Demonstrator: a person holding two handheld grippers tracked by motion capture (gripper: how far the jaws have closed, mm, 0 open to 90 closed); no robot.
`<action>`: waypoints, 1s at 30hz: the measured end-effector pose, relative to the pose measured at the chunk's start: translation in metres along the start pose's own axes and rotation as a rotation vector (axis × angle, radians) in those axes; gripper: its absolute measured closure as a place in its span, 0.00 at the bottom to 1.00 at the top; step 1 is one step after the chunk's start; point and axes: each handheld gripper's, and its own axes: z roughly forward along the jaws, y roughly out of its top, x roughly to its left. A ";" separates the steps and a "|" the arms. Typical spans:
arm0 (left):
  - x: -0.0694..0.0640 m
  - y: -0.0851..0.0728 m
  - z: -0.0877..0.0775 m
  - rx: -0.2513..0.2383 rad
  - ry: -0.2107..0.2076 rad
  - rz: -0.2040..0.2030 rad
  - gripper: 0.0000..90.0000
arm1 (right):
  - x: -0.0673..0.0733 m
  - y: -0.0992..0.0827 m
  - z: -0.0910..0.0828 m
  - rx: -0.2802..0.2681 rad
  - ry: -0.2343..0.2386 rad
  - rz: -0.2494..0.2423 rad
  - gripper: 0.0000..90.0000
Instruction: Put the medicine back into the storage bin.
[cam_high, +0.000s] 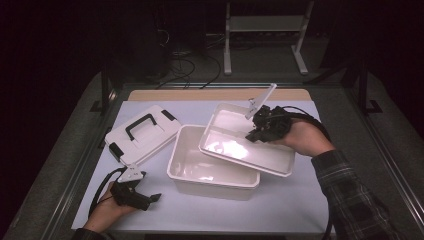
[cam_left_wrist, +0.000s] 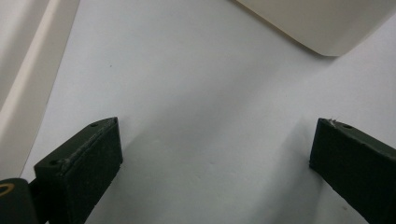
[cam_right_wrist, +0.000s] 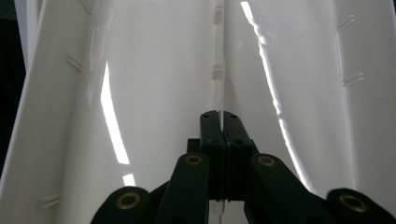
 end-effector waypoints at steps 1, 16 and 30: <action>0.000 0.000 0.000 0.000 0.000 0.000 0.01 | 0.000 -0.004 -0.002 0.001 -0.004 0.010 0.98; 0.000 0.000 0.000 -0.003 0.001 0.000 0.01 | -0.006 -0.059 -0.031 0.006 -0.065 0.113 0.98; -0.001 0.000 0.000 -0.002 0.003 0.001 0.01 | -0.006 -0.117 -0.048 0.018 -0.114 0.224 0.98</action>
